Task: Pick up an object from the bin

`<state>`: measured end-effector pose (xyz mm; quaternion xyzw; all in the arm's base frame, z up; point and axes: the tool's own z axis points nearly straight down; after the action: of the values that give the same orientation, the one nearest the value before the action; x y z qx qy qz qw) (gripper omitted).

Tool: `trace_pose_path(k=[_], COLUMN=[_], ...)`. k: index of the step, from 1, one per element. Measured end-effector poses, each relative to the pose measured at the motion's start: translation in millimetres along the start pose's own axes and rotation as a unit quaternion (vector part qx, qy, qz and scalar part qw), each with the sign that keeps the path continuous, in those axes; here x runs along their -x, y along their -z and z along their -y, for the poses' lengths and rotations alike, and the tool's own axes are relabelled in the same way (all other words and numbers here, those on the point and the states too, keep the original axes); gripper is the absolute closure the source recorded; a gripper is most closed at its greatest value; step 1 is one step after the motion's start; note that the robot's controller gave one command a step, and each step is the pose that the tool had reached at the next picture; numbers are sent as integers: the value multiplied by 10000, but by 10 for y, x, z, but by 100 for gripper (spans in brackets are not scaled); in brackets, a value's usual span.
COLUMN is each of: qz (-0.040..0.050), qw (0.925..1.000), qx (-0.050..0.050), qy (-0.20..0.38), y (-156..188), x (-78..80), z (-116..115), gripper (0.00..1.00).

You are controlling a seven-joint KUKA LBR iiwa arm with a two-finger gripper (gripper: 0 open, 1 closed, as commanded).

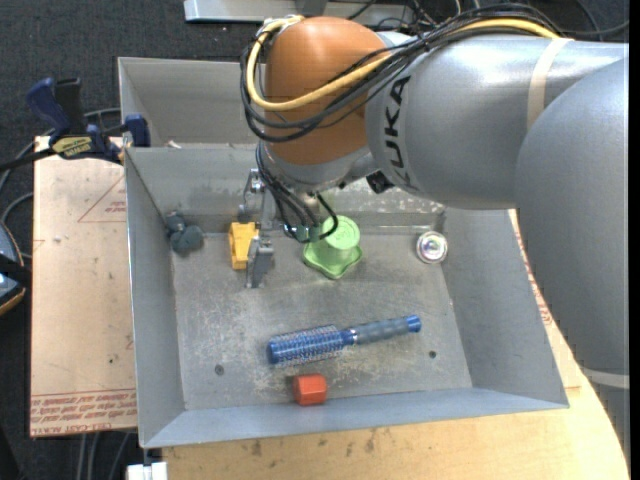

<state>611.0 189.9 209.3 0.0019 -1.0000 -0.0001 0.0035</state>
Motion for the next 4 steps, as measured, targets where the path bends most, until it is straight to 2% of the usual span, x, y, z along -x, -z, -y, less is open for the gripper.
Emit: trace_pose_path(k=[1, 2, 3, 4], qz=[-11, 87, 51, 39], qw=[9969, 9999, 9999, 9692], qx=[-17, 13, 10, -6], qy=[-789, -119, -123, 2464], y=[-835, -1245, -1272, -1081], x=[-606, -856, -878, -1010], z=[948, 904, 908, 1075], gripper=[0, 0, 100, 100])
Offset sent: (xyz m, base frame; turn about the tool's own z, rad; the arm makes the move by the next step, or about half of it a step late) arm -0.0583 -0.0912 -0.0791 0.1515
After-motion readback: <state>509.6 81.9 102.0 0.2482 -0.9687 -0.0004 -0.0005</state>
